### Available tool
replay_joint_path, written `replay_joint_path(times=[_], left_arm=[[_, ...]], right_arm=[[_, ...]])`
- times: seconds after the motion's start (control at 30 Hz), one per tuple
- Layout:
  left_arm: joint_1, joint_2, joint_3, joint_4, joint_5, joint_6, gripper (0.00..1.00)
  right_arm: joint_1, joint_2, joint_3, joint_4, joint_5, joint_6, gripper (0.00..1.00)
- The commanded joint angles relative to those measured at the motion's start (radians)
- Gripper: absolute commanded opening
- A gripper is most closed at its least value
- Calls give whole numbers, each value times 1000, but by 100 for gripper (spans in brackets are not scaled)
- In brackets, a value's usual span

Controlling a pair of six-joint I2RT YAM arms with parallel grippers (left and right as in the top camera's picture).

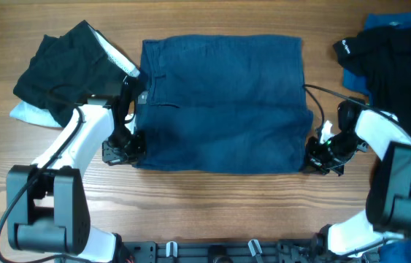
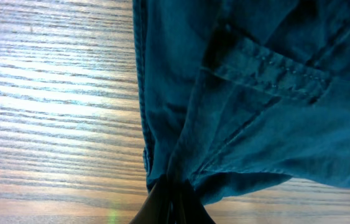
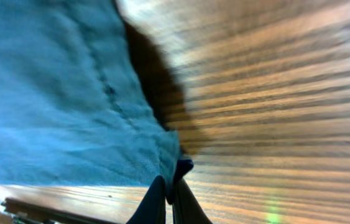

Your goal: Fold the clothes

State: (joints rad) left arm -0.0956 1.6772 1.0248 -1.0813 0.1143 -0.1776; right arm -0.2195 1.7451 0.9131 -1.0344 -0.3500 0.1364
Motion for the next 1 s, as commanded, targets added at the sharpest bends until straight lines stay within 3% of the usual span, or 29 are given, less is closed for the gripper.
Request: replay_joint_path(times=[0.0,0.2,0.43,0.7,0.97], left_arm=[[26,-73,-3,-9,53,-13,4],[37,-243,-3,-42,190,-13,4],[37,-532,-3,-104,219,-9,4],[34,-806,-3,-83,249,-9,4],[34,-847,0,-79,373,18,4]], right_arm=[[-2,-167,77,-34,3,-3,4],[-2,-406,166,-101,18,61,4],[-2,-572,281,-97,10,156,4],[-2,-626,417,-127,14,206,4],[-3,-631,437,-111,34,222,4]])
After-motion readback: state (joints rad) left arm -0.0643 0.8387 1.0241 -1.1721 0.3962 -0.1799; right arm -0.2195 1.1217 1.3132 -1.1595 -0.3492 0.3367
